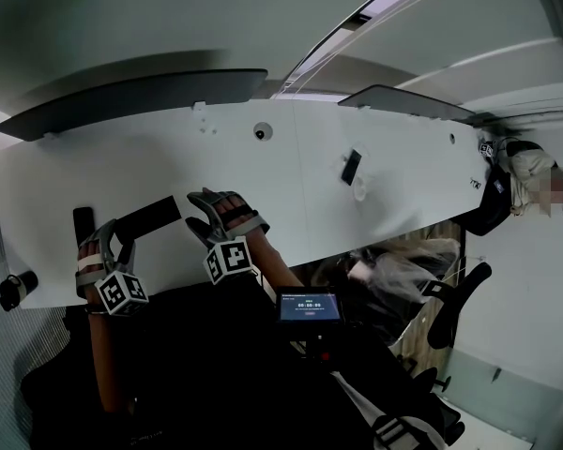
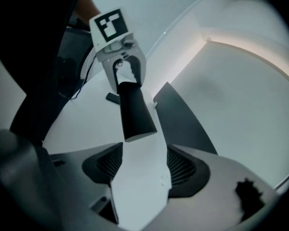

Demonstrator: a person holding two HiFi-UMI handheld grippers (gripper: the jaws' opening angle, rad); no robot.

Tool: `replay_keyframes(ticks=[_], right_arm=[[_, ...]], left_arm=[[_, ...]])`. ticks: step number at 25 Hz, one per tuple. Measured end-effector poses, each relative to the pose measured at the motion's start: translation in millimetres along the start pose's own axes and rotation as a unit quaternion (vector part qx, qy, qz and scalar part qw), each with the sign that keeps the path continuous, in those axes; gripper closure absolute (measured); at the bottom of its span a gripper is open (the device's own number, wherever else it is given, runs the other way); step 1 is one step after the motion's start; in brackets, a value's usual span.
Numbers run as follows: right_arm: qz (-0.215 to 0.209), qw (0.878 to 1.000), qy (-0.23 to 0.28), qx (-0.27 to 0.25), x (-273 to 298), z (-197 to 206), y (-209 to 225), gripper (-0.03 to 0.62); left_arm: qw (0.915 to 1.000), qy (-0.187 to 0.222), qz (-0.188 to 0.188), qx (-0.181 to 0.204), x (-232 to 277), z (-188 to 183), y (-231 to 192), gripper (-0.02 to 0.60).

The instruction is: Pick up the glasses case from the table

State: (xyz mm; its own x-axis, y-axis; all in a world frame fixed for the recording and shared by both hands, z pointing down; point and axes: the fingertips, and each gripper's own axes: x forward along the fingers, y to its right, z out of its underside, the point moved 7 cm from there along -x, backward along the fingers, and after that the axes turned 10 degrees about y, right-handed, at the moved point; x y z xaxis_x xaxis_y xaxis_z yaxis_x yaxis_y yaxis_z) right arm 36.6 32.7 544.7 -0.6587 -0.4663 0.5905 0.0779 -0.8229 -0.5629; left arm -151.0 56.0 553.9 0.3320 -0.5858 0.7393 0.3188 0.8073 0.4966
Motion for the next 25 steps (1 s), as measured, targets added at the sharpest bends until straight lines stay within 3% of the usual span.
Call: replay_keyframes(ticks=[3, 5, 7, 10, 13, 15, 16, 21, 23, 25], right_arm=[[0.028, 0.993, 0.062, 0.098, -10, -6, 14, 0.301], [0.04, 0.981, 0.106, 0.158, -17, -10, 22, 0.302], [0.047, 0.966, 0.15, 0.206, -25, -14, 26, 0.302], [0.076, 0.93, 0.229, 0.275, -36, -16, 32, 0.303], [0.095, 0.864, 0.278, 0.409, -46, -8, 35, 0.303], [0.106, 0.819, 0.279, 0.49, -47, 4, 33, 0.303], [0.116, 0.804, 0.273, 0.516, -45, 12, 29, 0.303], [0.125, 0.768, 0.255, 0.573, -37, 32, 10, 0.303], [0.122, 0.744, 0.258, 0.604, -35, 35, 3, 0.303], [0.116, 0.733, 0.257, 0.619, -32, 36, -4, 0.303]], left_arm=[[0.9961, 0.033, 0.0, -0.082, 0, 6, -1, 0.291], [0.984, 0.068, 0.004, -0.165, 1, 10, -1, 0.291], [0.9621, 0.107, 0.015, -0.25, 3, 14, 2, 0.291], [0.9185, 0.168, 0.036, -0.356, 8, 13, 6, 0.291], [0.8618, 0.227, 0.071, -0.448, 18, 10, 17, 0.291], [0.8193, 0.253, 0.097, -0.505, 20, 10, 22, 0.291], [0.796, 0.267, 0.106, -0.533, 20, 9, 24, 0.291], [0.6607, 0.328, 0.134, -0.662, 22, 15, 33, 0.291], [0.6216, 0.332, 0.14, -0.695, 26, 20, 37, 0.291], [0.5981, 0.333, 0.145, -0.714, 28, 25, 41, 0.291]])
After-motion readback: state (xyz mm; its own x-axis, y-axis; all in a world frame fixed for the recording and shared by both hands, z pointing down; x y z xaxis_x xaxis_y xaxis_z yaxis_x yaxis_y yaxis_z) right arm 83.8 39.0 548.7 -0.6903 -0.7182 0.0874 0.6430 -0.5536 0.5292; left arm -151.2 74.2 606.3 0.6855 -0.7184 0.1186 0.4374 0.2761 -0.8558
